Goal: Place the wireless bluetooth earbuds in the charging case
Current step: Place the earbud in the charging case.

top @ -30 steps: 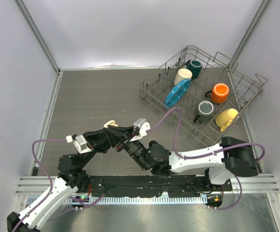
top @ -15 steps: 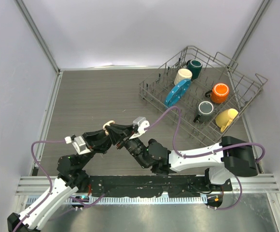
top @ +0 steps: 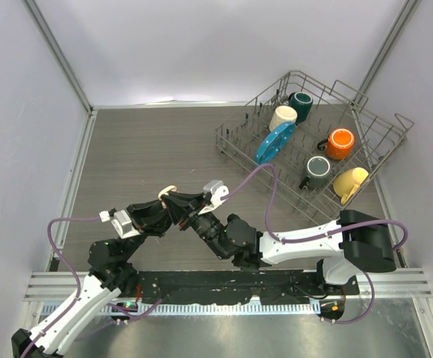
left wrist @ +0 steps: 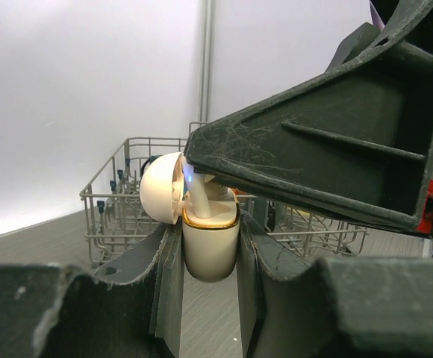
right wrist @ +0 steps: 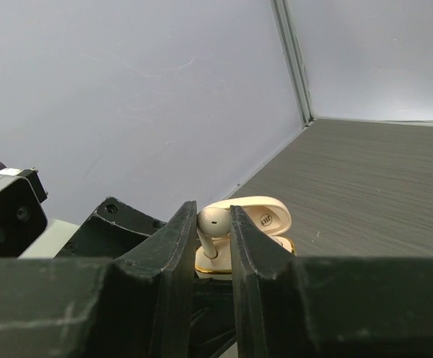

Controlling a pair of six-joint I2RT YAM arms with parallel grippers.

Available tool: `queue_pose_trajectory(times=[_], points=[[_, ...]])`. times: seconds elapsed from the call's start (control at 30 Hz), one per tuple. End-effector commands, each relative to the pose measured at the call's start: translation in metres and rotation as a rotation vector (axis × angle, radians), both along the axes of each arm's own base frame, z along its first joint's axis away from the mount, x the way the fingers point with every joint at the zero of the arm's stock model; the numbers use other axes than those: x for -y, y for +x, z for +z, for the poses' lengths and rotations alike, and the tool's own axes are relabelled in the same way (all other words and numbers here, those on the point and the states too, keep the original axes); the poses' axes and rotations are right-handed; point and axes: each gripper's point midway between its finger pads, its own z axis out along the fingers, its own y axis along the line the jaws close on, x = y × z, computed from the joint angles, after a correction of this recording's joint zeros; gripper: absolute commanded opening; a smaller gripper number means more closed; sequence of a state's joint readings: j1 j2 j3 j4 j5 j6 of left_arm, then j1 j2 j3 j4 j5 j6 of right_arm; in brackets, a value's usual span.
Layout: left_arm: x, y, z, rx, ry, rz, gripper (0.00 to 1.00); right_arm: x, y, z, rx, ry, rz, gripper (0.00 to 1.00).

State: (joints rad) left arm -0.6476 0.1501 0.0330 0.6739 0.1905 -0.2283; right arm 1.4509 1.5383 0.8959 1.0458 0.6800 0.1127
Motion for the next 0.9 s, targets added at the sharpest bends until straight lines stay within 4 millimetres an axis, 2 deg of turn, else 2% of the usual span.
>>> queue_pose_trajectory(times=[0.0,0.23,0.47,0.6,0.63,0.73,0.87], points=[[-0.010,0.004,-0.001,0.011,-0.051,0.048,0.00,0.003,0.000,0.010,-0.015,0.030,-0.001,0.01],[-0.016,0.007,-0.001,0.008,-0.071,0.082,0.00,0.007,0.000,0.000,-0.018,-0.030,0.000,0.01],[-0.014,0.007,-0.002,0.005,-0.063,0.074,0.00,0.000,-0.004,-0.004,-0.013,-0.091,0.029,0.02],[-0.012,0.006,-0.004,0.004,-0.054,0.066,0.00,-0.001,-0.003,0.001,-0.014,-0.094,0.025,0.21],[-0.012,0.006,-0.005,0.004,-0.052,0.063,0.00,0.000,-0.003,0.003,-0.013,-0.096,0.022,0.35],[-0.010,0.006,-0.008,-0.002,-0.042,0.057,0.00,0.002,-0.004,0.014,-0.020,-0.074,0.026,0.57],[-0.010,0.006,-0.011,-0.013,-0.032,0.056,0.00,0.006,-0.007,0.035,-0.012,-0.051,0.047,0.71]])
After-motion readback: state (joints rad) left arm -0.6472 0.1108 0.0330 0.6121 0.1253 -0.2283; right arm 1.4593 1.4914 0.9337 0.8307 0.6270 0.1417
